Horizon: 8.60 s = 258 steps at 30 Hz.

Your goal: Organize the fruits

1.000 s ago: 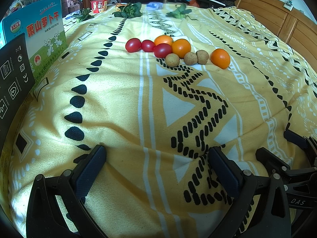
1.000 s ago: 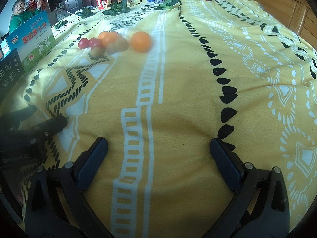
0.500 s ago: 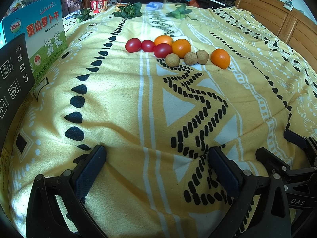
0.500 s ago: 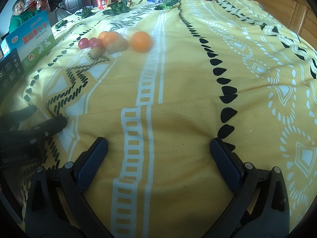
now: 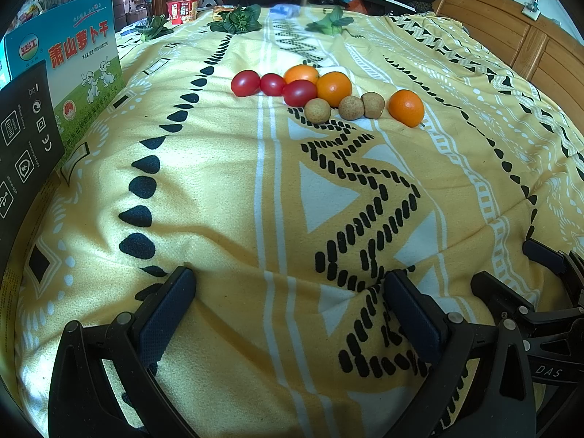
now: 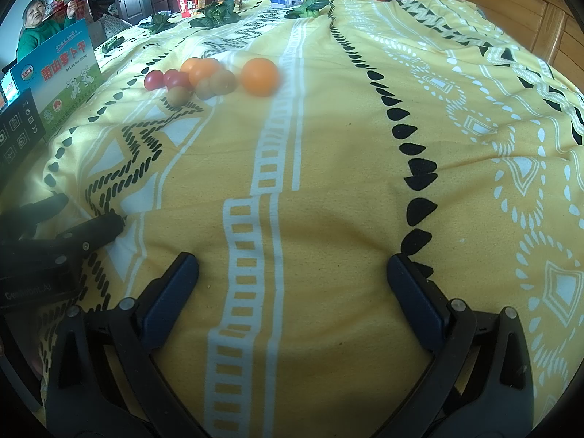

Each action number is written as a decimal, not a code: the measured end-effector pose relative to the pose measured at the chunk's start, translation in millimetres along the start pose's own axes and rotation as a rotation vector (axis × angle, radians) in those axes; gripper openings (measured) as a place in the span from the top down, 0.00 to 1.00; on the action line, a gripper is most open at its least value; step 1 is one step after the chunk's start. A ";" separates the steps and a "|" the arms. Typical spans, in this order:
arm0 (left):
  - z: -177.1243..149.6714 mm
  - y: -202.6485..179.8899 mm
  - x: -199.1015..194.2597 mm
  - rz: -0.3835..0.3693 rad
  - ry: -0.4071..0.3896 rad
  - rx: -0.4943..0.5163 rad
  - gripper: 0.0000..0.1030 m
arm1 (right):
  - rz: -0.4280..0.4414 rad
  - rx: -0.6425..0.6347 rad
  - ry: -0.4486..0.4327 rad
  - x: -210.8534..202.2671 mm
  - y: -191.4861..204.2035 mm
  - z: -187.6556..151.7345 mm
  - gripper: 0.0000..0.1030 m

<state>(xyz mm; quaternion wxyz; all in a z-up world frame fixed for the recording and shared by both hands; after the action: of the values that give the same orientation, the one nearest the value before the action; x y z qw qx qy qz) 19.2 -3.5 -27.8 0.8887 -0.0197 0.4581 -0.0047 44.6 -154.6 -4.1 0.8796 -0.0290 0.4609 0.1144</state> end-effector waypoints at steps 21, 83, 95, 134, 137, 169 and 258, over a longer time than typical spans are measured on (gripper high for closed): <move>0.8 -1.5 5.3 -0.003 -0.001 -0.003 0.00 | 0.000 0.000 0.000 0.2 0.3 -0.1 0.00; 2.1 -1.4 7.0 -0.005 0.002 -0.002 0.00 | 0.000 0.000 0.000 -0.1 0.3 0.1 0.00; 2.2 -1.7 7.1 -0.005 0.002 -0.002 0.00 | 0.000 0.000 0.000 -0.3 0.1 0.0 0.00; -0.6 1.2 6.1 -0.019 0.005 0.006 0.00 | -0.004 0.000 0.000 -0.4 0.0 -0.1 0.00; 0.0 1.2 6.6 -0.019 0.005 0.006 0.00 | -0.004 0.001 -0.002 -0.7 0.0 0.1 0.00; 130.5 78.2 75.6 -0.001 -0.009 -0.078 0.62 | 0.200 0.096 0.017 -8.6 -17.7 8.0 0.00; 65.3 287.2 -286.3 0.173 -0.525 -0.347 0.73 | 0.662 -0.332 -0.262 -144.1 233.4 179.6 0.63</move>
<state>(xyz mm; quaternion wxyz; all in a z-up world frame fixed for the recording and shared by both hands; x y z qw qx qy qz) -96.6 292.9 231.9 0.9569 -0.1327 0.2070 0.1542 56.7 75.2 229.3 0.8297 -0.0058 0.3045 0.4677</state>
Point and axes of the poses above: each gripper's, at about its wrist camera, not at the fingertips, and x roughly the way its jaws point, y to its left, z to its top, the point moved 4 cm from there along x, roughly the way its jaws point, and after that the axes turned 4 degrees about x, right-handed, at the moved point
